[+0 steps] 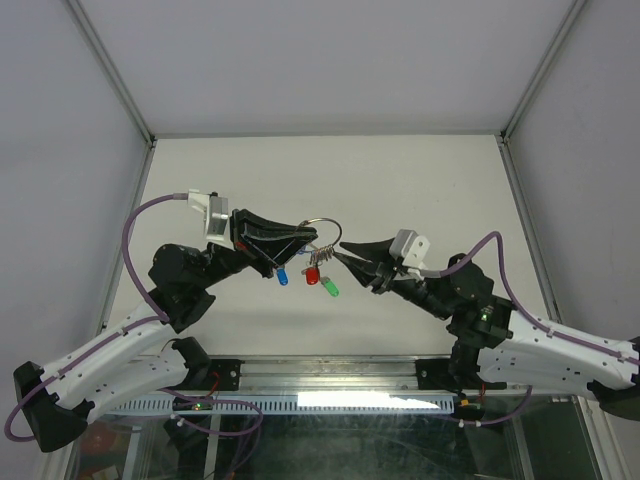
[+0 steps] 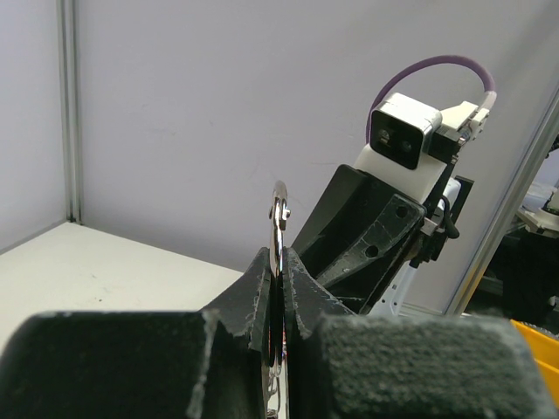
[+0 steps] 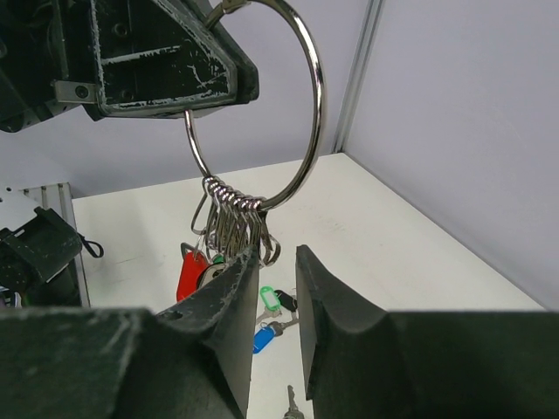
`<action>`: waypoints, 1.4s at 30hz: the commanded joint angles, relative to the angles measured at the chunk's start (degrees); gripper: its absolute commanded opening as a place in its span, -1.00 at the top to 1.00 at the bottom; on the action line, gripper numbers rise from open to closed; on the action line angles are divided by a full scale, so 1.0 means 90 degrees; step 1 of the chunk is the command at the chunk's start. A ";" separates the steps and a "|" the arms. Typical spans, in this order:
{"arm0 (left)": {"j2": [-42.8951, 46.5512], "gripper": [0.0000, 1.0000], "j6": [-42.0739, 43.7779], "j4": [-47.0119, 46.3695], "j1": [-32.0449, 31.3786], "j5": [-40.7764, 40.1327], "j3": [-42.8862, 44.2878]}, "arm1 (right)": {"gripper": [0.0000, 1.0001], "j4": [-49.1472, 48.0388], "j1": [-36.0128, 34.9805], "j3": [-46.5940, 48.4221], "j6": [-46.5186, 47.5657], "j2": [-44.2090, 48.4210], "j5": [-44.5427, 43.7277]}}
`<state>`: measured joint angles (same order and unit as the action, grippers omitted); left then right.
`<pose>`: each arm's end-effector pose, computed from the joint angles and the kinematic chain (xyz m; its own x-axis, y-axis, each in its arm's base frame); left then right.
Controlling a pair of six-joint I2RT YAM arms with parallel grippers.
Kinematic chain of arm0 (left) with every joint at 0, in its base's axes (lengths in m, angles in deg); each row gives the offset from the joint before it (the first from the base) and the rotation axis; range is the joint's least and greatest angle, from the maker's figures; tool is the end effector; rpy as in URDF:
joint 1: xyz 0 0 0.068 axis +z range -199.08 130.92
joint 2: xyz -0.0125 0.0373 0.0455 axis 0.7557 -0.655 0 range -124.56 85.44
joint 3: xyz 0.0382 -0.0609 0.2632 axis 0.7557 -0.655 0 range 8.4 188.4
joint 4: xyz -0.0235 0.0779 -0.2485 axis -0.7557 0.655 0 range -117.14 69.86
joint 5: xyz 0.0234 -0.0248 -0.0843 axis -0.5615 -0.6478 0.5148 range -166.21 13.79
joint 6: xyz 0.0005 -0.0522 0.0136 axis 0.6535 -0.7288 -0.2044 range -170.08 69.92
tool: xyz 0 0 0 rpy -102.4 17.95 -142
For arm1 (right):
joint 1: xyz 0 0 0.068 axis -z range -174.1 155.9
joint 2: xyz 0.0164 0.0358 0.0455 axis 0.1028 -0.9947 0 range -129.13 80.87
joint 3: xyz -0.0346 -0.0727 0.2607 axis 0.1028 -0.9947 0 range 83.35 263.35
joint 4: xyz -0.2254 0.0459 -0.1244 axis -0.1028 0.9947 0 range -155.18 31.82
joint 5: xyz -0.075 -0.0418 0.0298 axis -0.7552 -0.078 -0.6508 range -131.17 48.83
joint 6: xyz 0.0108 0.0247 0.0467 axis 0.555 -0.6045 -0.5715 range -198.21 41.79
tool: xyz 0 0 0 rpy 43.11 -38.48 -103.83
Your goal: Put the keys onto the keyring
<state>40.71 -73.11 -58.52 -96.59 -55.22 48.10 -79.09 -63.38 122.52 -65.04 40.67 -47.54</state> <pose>0.1108 -0.1398 0.3852 -0.0782 -0.4553 -0.8869 0.9504 0.2345 -0.2042 0.0641 0.1586 0.3640 0.2799 0.0999 -0.9548 -0.8499 0.4884 -0.1980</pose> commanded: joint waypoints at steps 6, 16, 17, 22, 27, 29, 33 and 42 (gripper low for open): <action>0.0079 1.00 0.0032 -0.0350 0.0063 -0.0135 0.0153 | 0.48 -0.0526 -0.0042 0.0274 0.0106 -0.0150 -0.0325; 0.0045 1.00 0.0030 -0.0378 0.0059 -0.0138 0.0131 | 0.43 -0.0834 -0.0037 0.0267 0.0095 -0.0251 -0.0346; 0.0042 1.00 0.0029 -0.0375 0.0063 -0.0136 0.0137 | 0.43 -0.0883 -0.0037 0.0261 0.0090 -0.0266 -0.0334; 0.0057 1.00 0.0029 -0.0391 0.0061 -0.0153 0.0120 | 0.40 -0.1026 -0.0037 0.0255 0.0043 -0.0355 -0.0281; 0.0062 1.00 0.0028 -0.0380 0.0060 -0.0164 0.0113 | 0.40 -0.1070 -0.0043 0.0256 0.0011 -0.0401 -0.0259; 0.0065 1.00 0.0032 -0.0381 0.0058 -0.0165 0.0114 | 0.43 -0.1088 -0.0037 0.0239 0.0011 -0.0397 -0.0295; 0.0068 1.00 0.0029 -0.0371 0.0061 -0.0168 0.0104 | 0.55 -0.1153 -0.0037 0.0182 0.0025 -0.0308 -0.0437; 0.0078 1.00 0.0034 -0.0370 0.0061 -0.0174 0.0094 | 0.55 -0.1084 -0.0043 0.0168 0.0133 -0.0162 -0.0602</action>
<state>40.71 -73.09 -58.52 -96.59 -55.26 48.10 -85.12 -63.38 122.57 -64.56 38.13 -51.32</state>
